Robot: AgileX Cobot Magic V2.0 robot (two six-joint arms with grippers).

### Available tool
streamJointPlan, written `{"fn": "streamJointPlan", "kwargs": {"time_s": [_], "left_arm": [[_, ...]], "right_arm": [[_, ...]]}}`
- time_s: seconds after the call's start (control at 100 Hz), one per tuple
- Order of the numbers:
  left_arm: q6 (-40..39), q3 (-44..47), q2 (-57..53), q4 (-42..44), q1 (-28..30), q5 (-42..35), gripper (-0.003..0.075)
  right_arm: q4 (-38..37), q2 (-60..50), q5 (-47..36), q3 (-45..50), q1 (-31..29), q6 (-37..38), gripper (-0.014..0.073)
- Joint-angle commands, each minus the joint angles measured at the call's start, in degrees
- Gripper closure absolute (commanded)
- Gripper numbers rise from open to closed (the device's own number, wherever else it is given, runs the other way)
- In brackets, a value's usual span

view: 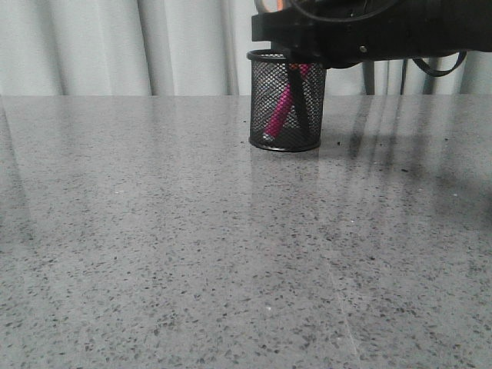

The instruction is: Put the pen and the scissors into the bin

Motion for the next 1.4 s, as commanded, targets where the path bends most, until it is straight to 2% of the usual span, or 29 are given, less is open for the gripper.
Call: {"fn": "streamJointPlan", "kwargs": {"time_s": [0.0,0.44,0.54,0.71,0.88,1.0,1.15,1.39], "left_arm": [[-0.34,-1.65,0.13,-1.65,-0.44,-2.63,0.0739],[-0.34,-1.65,0.13,-1.65,-0.44,-2.63,0.0739],[-0.34,-1.65,0.13,-1.65,-0.44,-2.63,0.0739],[-0.34,-1.65,0.13,-1.44,-0.44,-2.63,0.0739],[-0.34,-1.65,0.13,0.64,-0.44,-2.63,0.0739],[-0.34,-1.65,-0.23,0.79,-0.44,-2.24,0.0739],[-0.34,-0.95,-2.65,0.0,-0.44,-1.74,0.0739],[-0.34,8.81,-13.05,-4.34,-0.44,-10.15,0.0739]], "right_arm": [[-0.28,-2.15,-5.89,-1.27,0.09,-0.49,0.0297],[-0.28,-8.73,-7.14,-1.27,0.09,-0.49,0.0297],[-0.28,-12.21,-7.14,-1.27,0.09,-0.49,0.0388],[-0.28,-19.56,-2.69,-1.27,-0.97,-3.09,0.0669],[-0.28,-27.04,8.64,-1.27,-3.61,-10.4,0.0666],[-0.28,-32.61,15.87,-0.81,-5.58,-12.11,0.0666],[-0.28,-41.35,13.79,5.65,-8.06,-12.23,0.0666],[-0.28,-59.28,13.81,22.94,-11.12,-12.23,0.0666]]}}
